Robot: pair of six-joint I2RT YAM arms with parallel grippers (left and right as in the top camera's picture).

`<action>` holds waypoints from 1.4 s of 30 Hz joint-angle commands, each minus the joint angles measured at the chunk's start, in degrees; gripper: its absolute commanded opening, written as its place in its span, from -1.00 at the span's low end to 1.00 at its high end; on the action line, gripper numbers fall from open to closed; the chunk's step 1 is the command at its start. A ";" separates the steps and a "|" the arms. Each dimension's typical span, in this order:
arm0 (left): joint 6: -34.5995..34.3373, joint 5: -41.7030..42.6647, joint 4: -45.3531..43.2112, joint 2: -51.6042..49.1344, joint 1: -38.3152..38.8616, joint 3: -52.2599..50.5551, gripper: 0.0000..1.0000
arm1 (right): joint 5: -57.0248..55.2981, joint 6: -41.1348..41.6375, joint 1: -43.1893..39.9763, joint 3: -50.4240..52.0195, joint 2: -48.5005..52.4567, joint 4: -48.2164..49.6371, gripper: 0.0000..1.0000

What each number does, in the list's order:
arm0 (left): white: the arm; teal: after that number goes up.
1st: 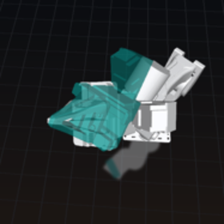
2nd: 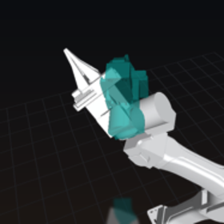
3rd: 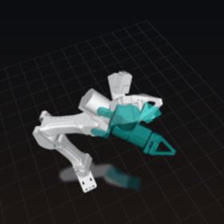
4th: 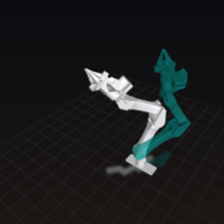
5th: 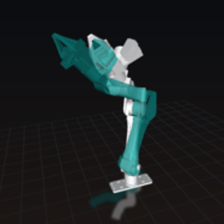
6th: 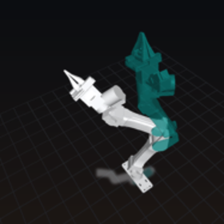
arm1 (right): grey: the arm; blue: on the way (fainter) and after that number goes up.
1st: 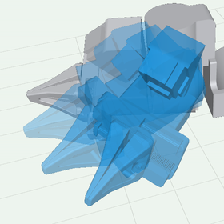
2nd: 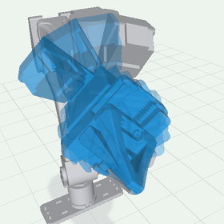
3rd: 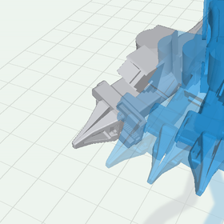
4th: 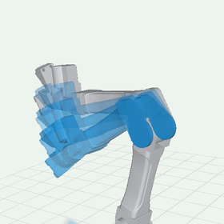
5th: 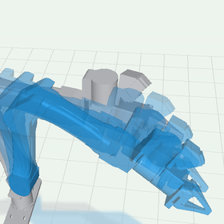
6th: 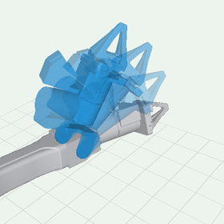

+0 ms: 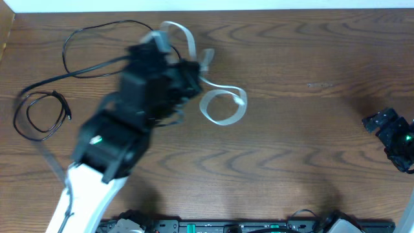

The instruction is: Untangle cables

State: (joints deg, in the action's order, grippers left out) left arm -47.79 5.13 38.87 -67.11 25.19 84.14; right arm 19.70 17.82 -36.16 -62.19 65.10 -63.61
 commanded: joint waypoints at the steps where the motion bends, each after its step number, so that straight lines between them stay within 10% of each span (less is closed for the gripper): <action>1: 5.14 -1.57 1.86 3.89 -7.96 0.46 -0.85 | 0.31 0.59 -0.55 0.02 -0.26 -0.09 0.99; 13: 5.14 -25.40 12.59 3.19 -35.32 0.46 -0.85 | 0.31 0.59 -0.55 0.02 -0.26 -0.09 0.98; 29: 2.49 -25.33 15.32 -15.19 -57.96 0.46 -0.85 | 0.31 0.59 -0.55 0.02 -0.26 -0.07 0.99; 42: 2.54 -12.46 13.86 -14.40 -57.46 0.46 -0.85 | 0.31 0.59 -0.55 0.02 -0.28 -0.07 0.99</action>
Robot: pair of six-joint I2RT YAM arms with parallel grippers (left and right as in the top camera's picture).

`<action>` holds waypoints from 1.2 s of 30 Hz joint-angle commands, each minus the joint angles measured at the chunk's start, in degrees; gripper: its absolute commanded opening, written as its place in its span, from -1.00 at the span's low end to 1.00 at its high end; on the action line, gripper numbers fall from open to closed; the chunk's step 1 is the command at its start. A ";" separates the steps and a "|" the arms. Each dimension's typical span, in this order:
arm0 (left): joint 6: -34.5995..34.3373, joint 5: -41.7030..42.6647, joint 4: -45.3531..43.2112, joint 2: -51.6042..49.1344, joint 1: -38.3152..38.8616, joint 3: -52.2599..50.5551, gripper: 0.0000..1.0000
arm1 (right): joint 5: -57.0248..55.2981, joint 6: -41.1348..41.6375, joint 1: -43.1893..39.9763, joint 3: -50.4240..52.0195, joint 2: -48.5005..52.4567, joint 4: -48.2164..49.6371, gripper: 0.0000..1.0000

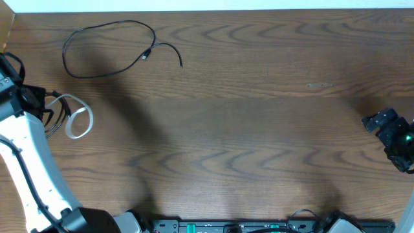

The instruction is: Untangle cables

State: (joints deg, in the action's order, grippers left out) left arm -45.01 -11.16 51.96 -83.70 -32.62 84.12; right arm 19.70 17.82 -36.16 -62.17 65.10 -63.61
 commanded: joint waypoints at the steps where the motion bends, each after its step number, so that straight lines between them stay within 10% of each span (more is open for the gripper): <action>1: 0.02 7.67 1.20 2.34 0.55 0.48 -0.85 | 0.31 0.57 -0.55 0.00 -0.26 -0.09 0.99; 6: 5.66 9.68 3.87 2.03 3.15 0.48 -0.85 | 0.31 0.59 -0.55 0.00 -0.26 -0.07 0.98; 10: -2.25 -5.14 11.08 -0.83 2.23 0.48 -0.85 | 0.31 0.59 -0.55 0.00 -0.26 -0.07 0.99; 21: -8.46 -4.28 14.86 -14.32 0.07 0.48 -0.85 | 0.31 0.59 -0.55 0.00 -0.28 -0.09 0.99; 36: -5.66 28.74 10.54 -15.17 7.58 0.50 -0.86 | 0.31 0.59 -0.55 0.00 -0.26 -0.09 0.99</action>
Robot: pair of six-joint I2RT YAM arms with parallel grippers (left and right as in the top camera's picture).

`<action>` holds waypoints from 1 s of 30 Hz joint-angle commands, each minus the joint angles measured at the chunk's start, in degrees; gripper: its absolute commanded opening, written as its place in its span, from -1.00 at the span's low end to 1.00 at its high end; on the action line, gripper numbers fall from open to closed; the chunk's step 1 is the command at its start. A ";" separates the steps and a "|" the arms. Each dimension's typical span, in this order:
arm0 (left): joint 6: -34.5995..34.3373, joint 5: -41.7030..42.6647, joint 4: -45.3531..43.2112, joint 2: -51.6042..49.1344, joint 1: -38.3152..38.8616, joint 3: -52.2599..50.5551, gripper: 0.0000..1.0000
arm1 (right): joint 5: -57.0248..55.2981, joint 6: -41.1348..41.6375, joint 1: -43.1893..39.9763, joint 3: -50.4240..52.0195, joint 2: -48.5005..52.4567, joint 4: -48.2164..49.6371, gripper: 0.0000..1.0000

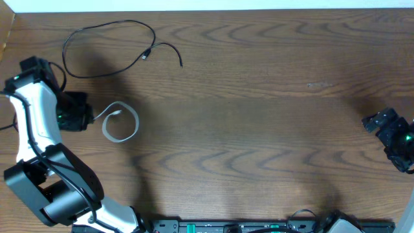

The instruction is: Untangle cables

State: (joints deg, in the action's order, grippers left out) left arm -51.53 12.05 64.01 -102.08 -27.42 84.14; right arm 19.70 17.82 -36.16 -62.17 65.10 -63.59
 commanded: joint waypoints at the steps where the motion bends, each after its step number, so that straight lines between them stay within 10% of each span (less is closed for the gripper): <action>1: 0.90 5.51 -3.32 3.85 3.48 0.48 -0.85 | 0.31 0.59 -0.55 0.00 -0.26 -0.11 0.98; 22: 10.60 5.25 -11.23 -3.10 8.17 0.46 -0.83 | 0.31 0.59 -0.55 0.00 -0.26 -0.11 0.99; 25: 10.62 5.27 -11.02 -3.61 8.26 0.46 0.03 | 0.31 0.59 -0.55 0.00 -0.28 -0.11 0.99; 30: 10.62 5.31 -10.97 -3.58 8.22 0.46 0.21 | 0.31 0.59 -0.55 0.00 -0.28 -0.11 0.99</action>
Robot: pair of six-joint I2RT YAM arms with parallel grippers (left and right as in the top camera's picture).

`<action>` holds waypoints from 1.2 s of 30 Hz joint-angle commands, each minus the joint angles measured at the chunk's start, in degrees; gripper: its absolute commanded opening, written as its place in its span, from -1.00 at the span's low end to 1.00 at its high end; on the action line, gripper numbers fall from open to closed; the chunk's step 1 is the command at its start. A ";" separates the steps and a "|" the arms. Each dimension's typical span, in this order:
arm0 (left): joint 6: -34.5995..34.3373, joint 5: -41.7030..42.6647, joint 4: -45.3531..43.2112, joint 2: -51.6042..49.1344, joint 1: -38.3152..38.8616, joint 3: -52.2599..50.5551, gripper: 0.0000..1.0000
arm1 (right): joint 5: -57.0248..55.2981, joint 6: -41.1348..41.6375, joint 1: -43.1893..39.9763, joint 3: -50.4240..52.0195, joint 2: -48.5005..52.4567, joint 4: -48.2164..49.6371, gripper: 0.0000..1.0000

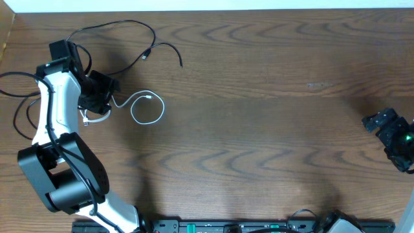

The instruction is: Untangle cables

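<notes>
A white flat cable (147, 107) lies in a loop on the wooden table (259, 129), left of centre. Its near end runs under my left gripper (102, 98), which looks shut on it. A thin black cable (169, 46) curls across the back left, apart from the white one. A second black cable (19, 74) lies at the far left edge, partly hidden behind my left arm. My right gripper (381, 120) sits low at the right edge, away from every cable; its jaws are too small to read.
The white left arm (48, 123) rises from the front left and covers part of the table there. A dark rail (246, 226) runs along the front edge. The table's back edge meets a pale wall.
My left gripper has moved right and toward the back, and the white cable's loop now lies farther right. The far-left black cable shows more. The right arm has not moved.
At first my left gripper stood over the white cable, tangled with a black one at the back centre. Then the white cable was at the far left edge with the gripper. It then lay farther right, and now rests apart from both black cables.
</notes>
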State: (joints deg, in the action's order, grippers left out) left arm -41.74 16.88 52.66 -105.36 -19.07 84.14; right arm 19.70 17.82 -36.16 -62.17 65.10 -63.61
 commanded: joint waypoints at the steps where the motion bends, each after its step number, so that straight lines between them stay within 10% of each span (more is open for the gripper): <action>1: 0.85 0.52 0.37 -0.28 -0.13 0.46 0.21 | 0.31 0.59 -0.55 0.00 -0.26 -0.09 0.99; 13: 25.68 2.64 4.35 1.70 3.80 2.25 0.22 | 0.31 0.59 -0.55 0.00 -0.26 -0.07 0.98; 27: 25.86 -17.38 2.29 -1.16 21.03 -5.53 0.22 | 0.31 0.59 -0.55 0.00 -0.26 -0.07 0.99; 36: 34.51 -15.87 -2.05 -6.38 25.88 -7.32 0.21 | 0.31 0.59 -0.55 0.00 -0.26 -0.09 0.99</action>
State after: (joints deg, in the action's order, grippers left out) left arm -11.97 1.34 50.63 -109.62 4.71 77.34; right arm 19.70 17.82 -36.16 -62.17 65.12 -63.61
